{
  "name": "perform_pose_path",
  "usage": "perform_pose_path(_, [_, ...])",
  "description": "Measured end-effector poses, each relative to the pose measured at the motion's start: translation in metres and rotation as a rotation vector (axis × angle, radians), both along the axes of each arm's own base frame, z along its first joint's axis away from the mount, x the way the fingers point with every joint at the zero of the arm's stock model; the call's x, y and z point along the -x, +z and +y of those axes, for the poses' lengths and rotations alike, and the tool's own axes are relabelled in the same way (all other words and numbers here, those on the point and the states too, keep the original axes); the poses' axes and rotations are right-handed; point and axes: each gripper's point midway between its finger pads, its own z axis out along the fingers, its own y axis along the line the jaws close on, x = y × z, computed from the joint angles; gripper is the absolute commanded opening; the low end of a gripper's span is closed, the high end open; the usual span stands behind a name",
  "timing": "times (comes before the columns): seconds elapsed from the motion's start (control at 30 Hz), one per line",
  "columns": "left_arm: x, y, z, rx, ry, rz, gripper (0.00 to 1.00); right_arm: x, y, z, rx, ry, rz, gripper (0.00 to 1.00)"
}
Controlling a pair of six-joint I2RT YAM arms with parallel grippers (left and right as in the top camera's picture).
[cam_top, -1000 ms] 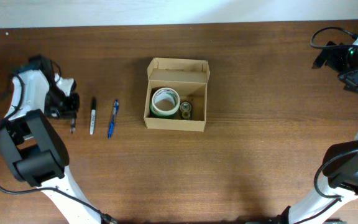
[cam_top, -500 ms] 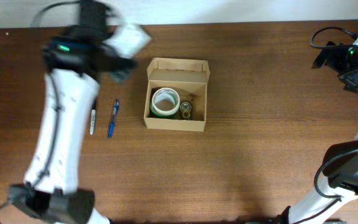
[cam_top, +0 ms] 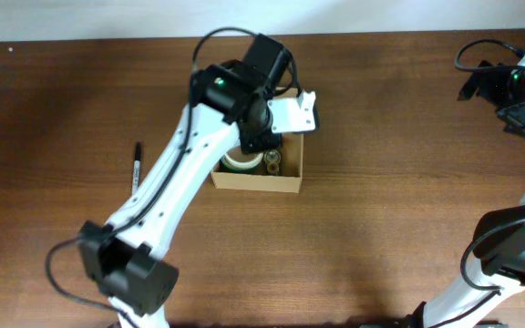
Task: Pack container
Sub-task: 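Carry the black pen with the left gripper and drop it into the box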
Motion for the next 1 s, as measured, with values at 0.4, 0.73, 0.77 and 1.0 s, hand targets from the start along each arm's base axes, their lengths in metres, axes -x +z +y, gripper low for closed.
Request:
perform_pose_path(0.4, [0.007,-0.052,0.014,-0.143,-0.048,0.146,0.02,0.000,0.000,0.000,0.000,0.000,0.000,0.99])
perform_pose_path(0.73, [0.008,-0.086,0.025,-0.203,-0.074,0.243,0.02,0.000,0.000,0.000,0.000,0.000,0.000,0.99])
perform_pose_path(0.77, [0.007,-0.089,0.026,-0.207,-0.073,0.250,0.01,0.000,0.000,0.000,-0.001,0.000,0.000,0.99])
perform_pose_path(1.0, [0.007,-0.101,0.029,-0.216,-0.076,0.282,0.02,0.000,0.000,0.000,0.000,0.000,0.000,0.99])
